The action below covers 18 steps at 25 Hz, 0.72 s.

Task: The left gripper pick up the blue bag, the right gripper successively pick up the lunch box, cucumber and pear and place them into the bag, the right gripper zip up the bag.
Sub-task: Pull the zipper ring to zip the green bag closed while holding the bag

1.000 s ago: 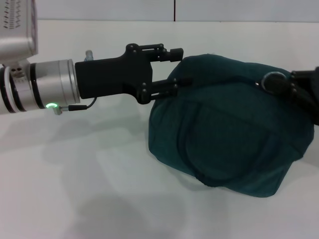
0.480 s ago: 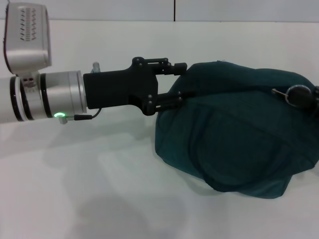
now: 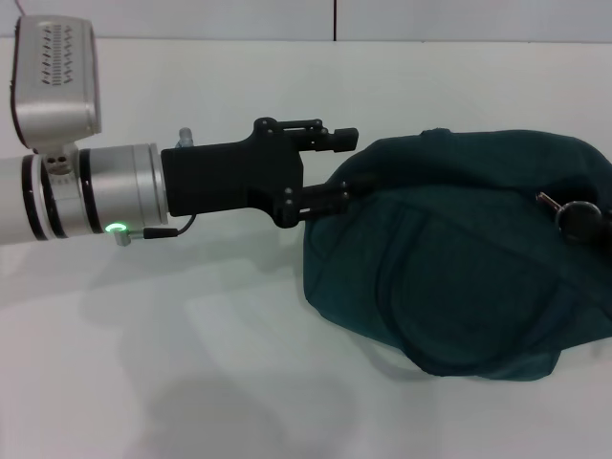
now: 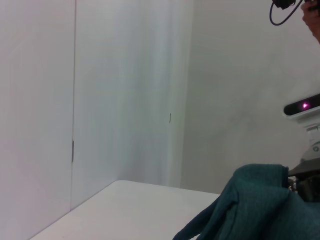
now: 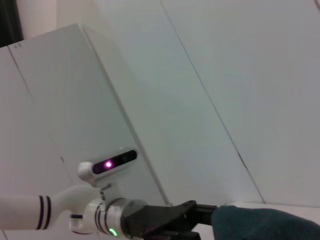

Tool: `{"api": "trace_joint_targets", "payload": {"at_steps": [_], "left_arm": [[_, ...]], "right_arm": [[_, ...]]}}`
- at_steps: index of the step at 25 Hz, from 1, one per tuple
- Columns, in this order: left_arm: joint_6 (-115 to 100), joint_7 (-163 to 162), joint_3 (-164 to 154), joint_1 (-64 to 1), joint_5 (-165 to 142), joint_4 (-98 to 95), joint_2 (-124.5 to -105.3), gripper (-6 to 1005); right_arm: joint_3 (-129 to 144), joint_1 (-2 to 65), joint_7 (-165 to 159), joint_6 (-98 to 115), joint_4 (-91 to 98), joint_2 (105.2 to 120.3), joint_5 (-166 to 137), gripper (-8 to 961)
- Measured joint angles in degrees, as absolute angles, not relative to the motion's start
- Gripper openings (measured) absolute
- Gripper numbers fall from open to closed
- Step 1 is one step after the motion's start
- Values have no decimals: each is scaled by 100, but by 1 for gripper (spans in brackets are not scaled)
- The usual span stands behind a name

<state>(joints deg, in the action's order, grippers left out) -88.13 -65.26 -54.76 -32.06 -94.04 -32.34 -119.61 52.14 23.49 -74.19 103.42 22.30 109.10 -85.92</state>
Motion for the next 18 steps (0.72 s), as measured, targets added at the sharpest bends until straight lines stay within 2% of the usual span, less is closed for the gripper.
{"api": "trace_joint_targets", "payload": {"at_steps": [3, 12, 15, 18], "left_arm": [[-8813, -6531, -5476, -3202, -9404, -3234, -11962, 519], [-8814, -6536, -5476, -3191, -9380, -3234, -11962, 511], [-8818, -6537, -5475, -3193, -9367, -3234, -11961, 509], [-8959, -6563, -5476, -3230, -9364, -3236, -11960, 506]], "right_arm": [[5206, 2330, -7425, 10449, 2242, 10886, -8589, 6], [4683, 2070, -7445, 10761, 2265, 10671, -8552, 7], [4618, 2043, -7445, 10642, 2244, 10656, -8572, 7], [4677, 2102, -7415, 10493, 2256, 10723, -8634, 7]]}}
